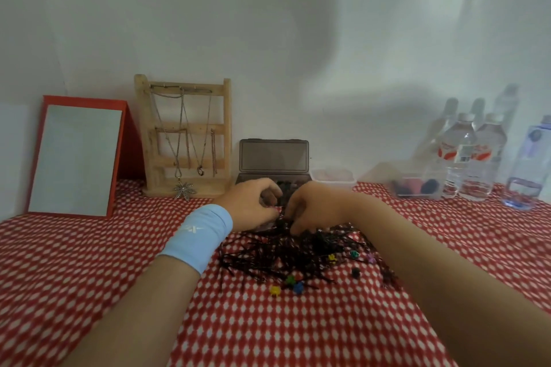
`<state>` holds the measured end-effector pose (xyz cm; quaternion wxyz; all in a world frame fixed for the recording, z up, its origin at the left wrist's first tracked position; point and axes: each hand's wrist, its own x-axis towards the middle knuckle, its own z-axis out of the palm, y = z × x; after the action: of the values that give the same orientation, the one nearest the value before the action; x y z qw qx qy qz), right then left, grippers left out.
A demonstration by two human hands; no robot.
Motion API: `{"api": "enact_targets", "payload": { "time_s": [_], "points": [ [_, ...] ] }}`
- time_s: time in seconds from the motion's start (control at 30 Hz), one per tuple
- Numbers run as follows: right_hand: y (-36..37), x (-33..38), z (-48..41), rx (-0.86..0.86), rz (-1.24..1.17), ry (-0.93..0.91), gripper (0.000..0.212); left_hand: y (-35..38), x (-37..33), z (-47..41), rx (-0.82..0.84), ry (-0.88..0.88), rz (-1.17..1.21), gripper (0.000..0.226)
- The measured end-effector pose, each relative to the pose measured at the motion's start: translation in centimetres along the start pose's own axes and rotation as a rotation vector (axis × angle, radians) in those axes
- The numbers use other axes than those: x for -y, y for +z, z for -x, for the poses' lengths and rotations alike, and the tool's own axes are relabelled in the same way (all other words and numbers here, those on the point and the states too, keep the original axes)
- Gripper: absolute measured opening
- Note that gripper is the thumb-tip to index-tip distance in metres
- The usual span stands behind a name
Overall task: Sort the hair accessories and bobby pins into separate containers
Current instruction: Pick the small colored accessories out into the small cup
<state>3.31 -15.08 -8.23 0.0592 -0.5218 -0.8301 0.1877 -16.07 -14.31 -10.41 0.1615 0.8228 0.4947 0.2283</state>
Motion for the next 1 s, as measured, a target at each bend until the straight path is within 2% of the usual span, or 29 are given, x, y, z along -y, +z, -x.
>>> {"api": "enact_targets", "payload": {
  "time_s": [0.1, 0.17, 0.23, 0.33, 0.43, 0.5, 0.57, 0.63, 0.8, 1.0],
  "points": [
    [-0.7, -0.6, 0.1, -0.148, -0.227, 0.029, 0.041, 0.4, -1.0, -0.3, 0.082, 0.023, 0.087, 0.029],
    [-1.1, -1.1, 0.2, -0.190, -0.307, 0.022, 0.046, 0.6, -1.4, -0.5, 0.072, 0.031, 0.166, 0.040],
    [-1.3, -1.5, 0.3, -0.187, -0.326, -0.001, 0.045, 0.8, -1.8, -0.9, 0.026, 0.048, 0.150, 0.046],
    [-1.4, -2.1, 0.5, -0.218, -0.383, 0.015, 0.039, 0.9, -2.3, -1.7, -0.062, 0.052, 0.060, 0.027],
    [-1.4, -3.3, 1.1, -0.194, -0.207, 0.065, 0.024, 1.1, -2.1, -2.1, -0.070, 0.005, -0.012, 0.020],
    [-1.1, -3.8, 1.7, 0.011, -0.004, 0.108, 0.022, 1.5, -1.9, -2.2, -0.065, -0.022, -0.056, 0.024],
    [-0.4, -4.0, 2.1, 0.157, 0.116, 0.146, 0.035, 1.9, -1.9, -2.1, -0.059, -0.021, -0.070, 0.025],
    [0.0, -3.8, 1.9, 0.137, 0.125, 0.124, 0.038, 2.4, -2.1, -1.9, -0.034, -0.008, -0.071, 0.026],
    [-1.0, -3.4, 2.2, 0.037, 0.022, 0.050, 0.026, 2.8, -2.5, -1.5, 0.017, 0.015, -0.011, 0.031],
    [-1.9, -3.7, 2.4, -0.067, -0.163, 0.000, 0.031, 2.1, -2.0, -2.3, 0.003, 0.020, -0.019, 0.027]
  ]
}}
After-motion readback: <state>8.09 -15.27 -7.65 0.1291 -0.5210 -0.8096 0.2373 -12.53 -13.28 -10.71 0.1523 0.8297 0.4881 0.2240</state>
